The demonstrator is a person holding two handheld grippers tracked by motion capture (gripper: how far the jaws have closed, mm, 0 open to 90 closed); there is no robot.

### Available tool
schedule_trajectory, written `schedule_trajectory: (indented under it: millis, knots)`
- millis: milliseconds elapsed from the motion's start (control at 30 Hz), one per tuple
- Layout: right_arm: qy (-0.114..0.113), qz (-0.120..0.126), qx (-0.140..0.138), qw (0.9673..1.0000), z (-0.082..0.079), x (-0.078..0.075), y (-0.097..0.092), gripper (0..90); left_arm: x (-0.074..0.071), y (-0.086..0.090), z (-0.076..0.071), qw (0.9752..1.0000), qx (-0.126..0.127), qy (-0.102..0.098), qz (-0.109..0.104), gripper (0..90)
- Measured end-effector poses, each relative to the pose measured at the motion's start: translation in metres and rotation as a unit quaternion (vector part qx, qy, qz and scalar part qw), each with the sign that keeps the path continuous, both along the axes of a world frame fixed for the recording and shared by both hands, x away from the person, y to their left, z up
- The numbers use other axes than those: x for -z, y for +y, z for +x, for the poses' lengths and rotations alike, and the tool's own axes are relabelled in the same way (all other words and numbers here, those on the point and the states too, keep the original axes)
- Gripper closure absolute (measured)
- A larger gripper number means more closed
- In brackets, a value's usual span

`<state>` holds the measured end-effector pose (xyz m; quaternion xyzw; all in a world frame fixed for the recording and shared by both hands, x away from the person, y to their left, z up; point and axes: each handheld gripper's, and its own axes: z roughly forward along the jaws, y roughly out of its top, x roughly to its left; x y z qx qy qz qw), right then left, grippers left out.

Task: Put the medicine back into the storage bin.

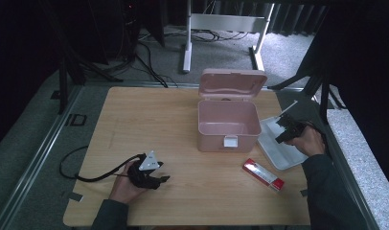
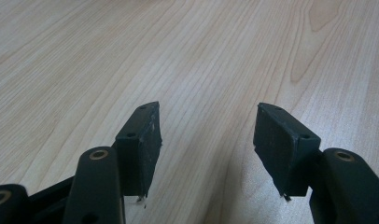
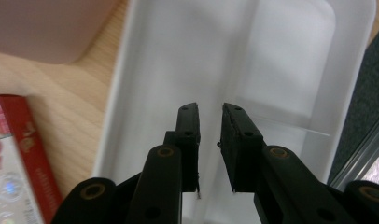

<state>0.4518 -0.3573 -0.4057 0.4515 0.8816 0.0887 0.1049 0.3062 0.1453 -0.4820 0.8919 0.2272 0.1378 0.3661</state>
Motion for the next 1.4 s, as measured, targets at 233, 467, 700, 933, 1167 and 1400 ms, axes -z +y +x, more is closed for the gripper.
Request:
schedule_trajectory:
  millis: [233,467,700,933,1167,1400]
  knots:
    - [-0.018,-0.011,-0.04,0.999,-0.019,-0.004,0.015,70.5,0.0,-0.001,0.0,1.0,0.0,0.001,0.001,41.6]
    - [-0.025,-0.022,-0.074,0.9967,-0.036,-0.002,0.026,63.9,0.0,-0.001,0.0,1.0,0.001,0.001,0.001,41.6]
    - [-0.033,-0.01,-0.093,0.9951,-0.049,-0.002,0.032,61.1,0.0,-0.001,0.0,1.0,0.001,0.0,0.0,41.6]
    - [-0.03,-0.021,-0.122,0.9919,-0.061,0.0,0.042,57.8,0.0,-0.001,0.0,1.0,0.001,0.0,0.0,41.6]
    - [-0.03,-0.021,-0.142,0.9892,-0.07,0.003,0.048,57.7,0.0,-0.001,0.0,1.0,0.001,0.0,0.0,41.6]
    - [-0.013,-0.03,-0.172,0.9846,-0.081,0.009,0.055,53.1,0.0,-0.001,0.0,1.0,0.001,0.001,0.0,41.6]
